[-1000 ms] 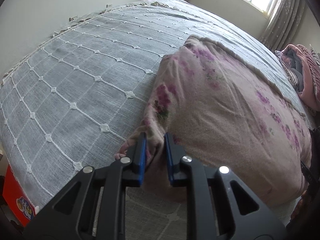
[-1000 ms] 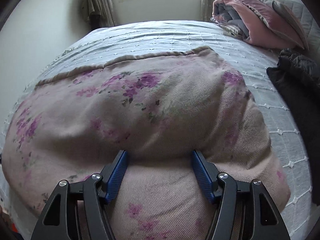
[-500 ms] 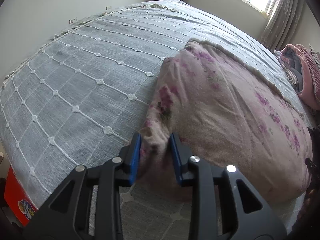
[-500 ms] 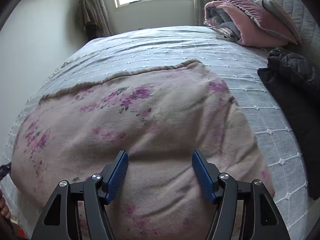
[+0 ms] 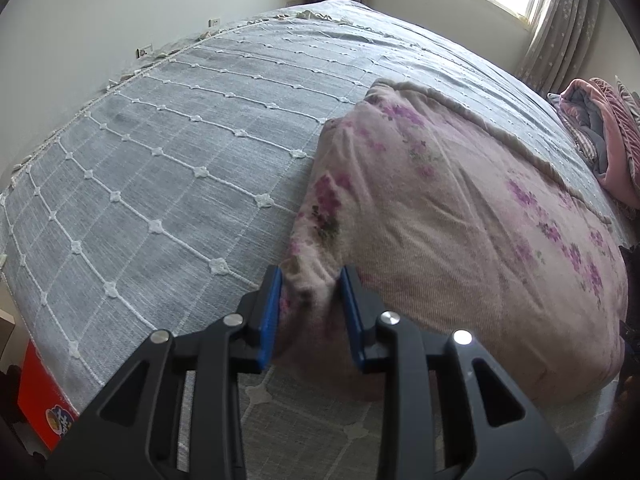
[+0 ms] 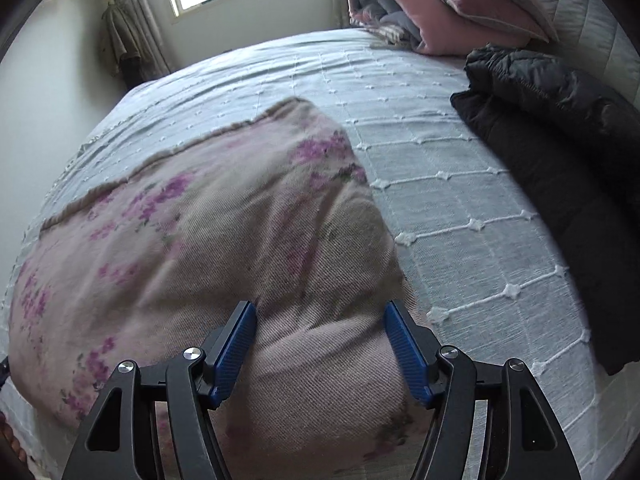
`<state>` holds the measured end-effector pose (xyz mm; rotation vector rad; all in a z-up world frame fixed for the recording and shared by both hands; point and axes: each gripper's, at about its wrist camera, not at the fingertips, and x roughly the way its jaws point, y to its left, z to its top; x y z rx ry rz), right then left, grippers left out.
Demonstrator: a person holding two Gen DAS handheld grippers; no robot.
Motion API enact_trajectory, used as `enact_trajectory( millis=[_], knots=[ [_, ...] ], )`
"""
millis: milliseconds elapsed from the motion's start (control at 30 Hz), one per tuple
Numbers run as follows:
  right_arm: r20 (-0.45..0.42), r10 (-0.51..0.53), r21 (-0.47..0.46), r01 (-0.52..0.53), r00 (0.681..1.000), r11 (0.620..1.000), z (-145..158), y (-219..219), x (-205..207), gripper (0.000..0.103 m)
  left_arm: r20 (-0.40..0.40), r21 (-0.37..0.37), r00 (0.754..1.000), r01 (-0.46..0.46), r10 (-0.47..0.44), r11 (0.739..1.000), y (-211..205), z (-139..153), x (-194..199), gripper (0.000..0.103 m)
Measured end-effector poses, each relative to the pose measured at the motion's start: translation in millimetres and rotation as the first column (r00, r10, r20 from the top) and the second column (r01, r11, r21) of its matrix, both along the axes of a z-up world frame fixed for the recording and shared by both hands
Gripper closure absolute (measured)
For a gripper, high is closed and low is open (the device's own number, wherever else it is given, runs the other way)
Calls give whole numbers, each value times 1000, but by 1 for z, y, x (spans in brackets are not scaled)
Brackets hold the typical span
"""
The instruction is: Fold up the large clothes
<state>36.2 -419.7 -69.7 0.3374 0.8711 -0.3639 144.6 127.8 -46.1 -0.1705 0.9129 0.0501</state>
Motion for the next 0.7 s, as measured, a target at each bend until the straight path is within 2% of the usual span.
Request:
enact_trajectory(
  millis=[33,100,167,233,300,367,467,567,600,700],
  knots=[
    [9,-4,6,4,1000,1000,2,-1,-3,35,-4,-19,1000,2,-2,1000,2,0,1,69],
    [39,-9,32,8,999,999,7,-4,-9,35,-13,-77,1000,4,-5,997,12,2,1,57],
    [85,-21,91,14,996,996,13,-13,-18,35,-15,-145,1000,-7,5,989,25,4,-1,34],
    [120,-60,180,38,991,983,15,-27,-29,33,-11,-213,1000,-24,22,977,40,6,-4,32],
    [157,-134,305,81,978,949,12,-39,-49,29,-37,-289,999,-36,26,957,51,4,-8,32],
    [178,-185,412,98,966,906,5,-48,-69,27,-50,-381,999,-27,9,924,57,1,-15,29],
    [181,-208,457,105,961,883,0,-53,-91,24,-88,-437,996,-10,-32,899,53,-10,-18,24],
    [145,-239,479,143,960,866,-11,-58,-106,23,-164,-475,986,-58,-24,878,50,-26,-23,25],
    [139,-252,510,149,958,847,-15,-63,-108,23,-178,-509,984,-70,-25,858,49,-30,-29,25],
    [120,-306,641,162,944,750,-35,-73,-110,23,-163,-602,983,-34,-80,797,36,-35,-44,24]
  ],
)
